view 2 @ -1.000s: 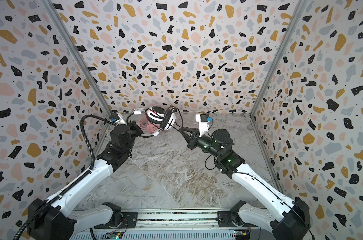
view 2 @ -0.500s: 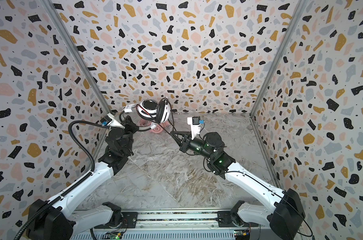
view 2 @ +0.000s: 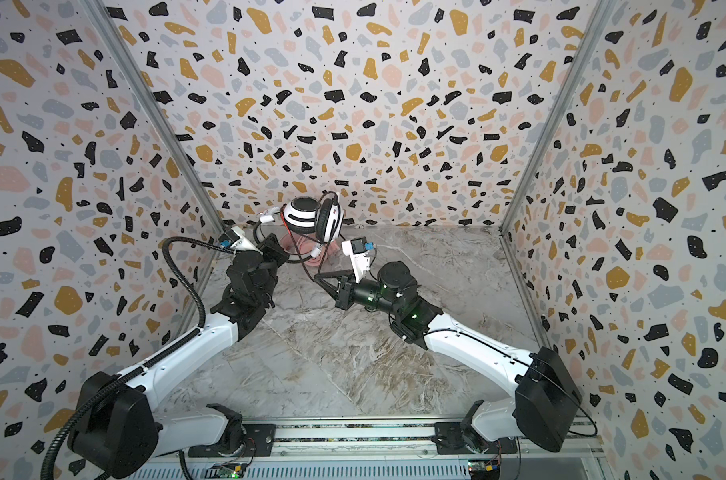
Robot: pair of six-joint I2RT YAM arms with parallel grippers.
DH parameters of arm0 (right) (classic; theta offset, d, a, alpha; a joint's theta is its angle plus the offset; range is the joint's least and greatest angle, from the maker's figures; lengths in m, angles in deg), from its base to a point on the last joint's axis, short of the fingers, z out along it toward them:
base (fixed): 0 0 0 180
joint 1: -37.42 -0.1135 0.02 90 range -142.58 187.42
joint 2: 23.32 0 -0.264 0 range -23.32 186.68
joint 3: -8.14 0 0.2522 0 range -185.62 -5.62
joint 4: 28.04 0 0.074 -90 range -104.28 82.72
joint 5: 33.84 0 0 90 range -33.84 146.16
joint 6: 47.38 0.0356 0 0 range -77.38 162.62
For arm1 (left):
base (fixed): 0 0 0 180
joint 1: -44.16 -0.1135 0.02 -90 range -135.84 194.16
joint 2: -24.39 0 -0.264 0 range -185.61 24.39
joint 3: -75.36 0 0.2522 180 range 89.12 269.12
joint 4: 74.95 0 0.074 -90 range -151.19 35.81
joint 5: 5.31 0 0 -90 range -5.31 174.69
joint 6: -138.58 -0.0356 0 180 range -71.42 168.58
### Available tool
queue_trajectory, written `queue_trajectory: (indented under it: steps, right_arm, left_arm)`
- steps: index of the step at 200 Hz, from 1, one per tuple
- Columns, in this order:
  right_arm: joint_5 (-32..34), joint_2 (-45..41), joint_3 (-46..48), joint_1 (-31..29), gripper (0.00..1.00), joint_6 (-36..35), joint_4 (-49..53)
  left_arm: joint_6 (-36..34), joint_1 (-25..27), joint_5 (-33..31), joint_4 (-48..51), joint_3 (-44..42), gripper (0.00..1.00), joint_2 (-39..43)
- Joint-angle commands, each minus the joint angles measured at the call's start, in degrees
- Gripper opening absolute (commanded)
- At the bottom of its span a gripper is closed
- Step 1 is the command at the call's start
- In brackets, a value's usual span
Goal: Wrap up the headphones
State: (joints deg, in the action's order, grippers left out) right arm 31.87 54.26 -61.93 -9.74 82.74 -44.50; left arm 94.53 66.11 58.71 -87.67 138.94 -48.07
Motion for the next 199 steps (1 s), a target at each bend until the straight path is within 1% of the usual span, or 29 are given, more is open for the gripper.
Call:
queue_trajectory:
  steps: [1, 18, 32, 62, 73, 97, 115, 121, 128, 141, 154, 176, 199]
  right_arm:
    - [1.7, -3.6, 3.9, 4.2, 0.03, 1.7, 0.3]
    - [1.6, -5.3, 7.2, 8.2, 0.04, 3.9, -0.8]
    - [0.0, -5.9, 8.1, 10.3, 0.07, 4.2, -1.3]
    - [-3.2, -6.0, 5.6, 10.6, 0.21, 0.5, 0.7]
    - [-3.4, -6.4, 4.4, 10.5, 0.27, -1.1, 2.2]
    - [-3.9, -7.0, 2.4, 10.7, 0.34, -4.0, 4.8]
    - [-3.7, -7.4, 2.9, 11.7, 0.39, -5.5, 5.8]
    - [-3.7, -7.4, 3.4, 12.4, 0.42, -5.7, 5.8]
    - [-3.8, -7.3, 4.1, 13.5, 0.48, -5.9, 5.7]
    - [-4.5, -5.8, 4.8, 15.5, 0.58, -8.1, 5.7]
    - [-5.7, -2.9, 4.3, 17.0, 0.63, -10.8, 6.0]
    - [-6.8, 2.3, 1.7, 17.4, 0.65, -14.2, 5.9]
    - [-9.8, 6.4, -1.8, 17.1, 0.67, -14.8, 4.0]
  left_arm:
    - [0.5, -0.1, -0.7, -5.5, 4.8, 0.0, 3.2]
    - [-0.5, -0.2, 0.2, -5.0, 4.9, 0.0, 4.8]
    - [-1.3, -0.2, 1.6, -5.1, 4.9, 0.0, 5.9]
    - [-4.8, -0.2, 3.1, -2.9, 6.8, 0.0, 6.5]
    - [-6.5, -0.2, 3.3, -2.1, 7.5, 0.0, 6.8]
    - [-9.8, -0.2, 3.2, -1.7, 8.4, 0.0, 7.3]
    - [-12.7, -0.3, 3.6, 0.3, 10.2, 0.0, 7.4]
    - [-13.2, -0.4, 4.0, 1.0, 10.9, 0.0, 7.3]
    - [-13.7, -0.5, 5.0, 1.9, 11.7, 0.0, 7.3]
    - [-14.7, -0.5, 7.3, 4.5, 13.8, 0.0, 6.8]
    - [-14.9, -0.6, 9.7, 6.6, 15.4, 0.0, 6.3]
    - [-14.4, -0.5, 12.2, 8.2, 16.1, 0.0, 6.1]
    - [-14.2, -0.5, 13.5, 9.4, 16.3, 0.0, 6.4]
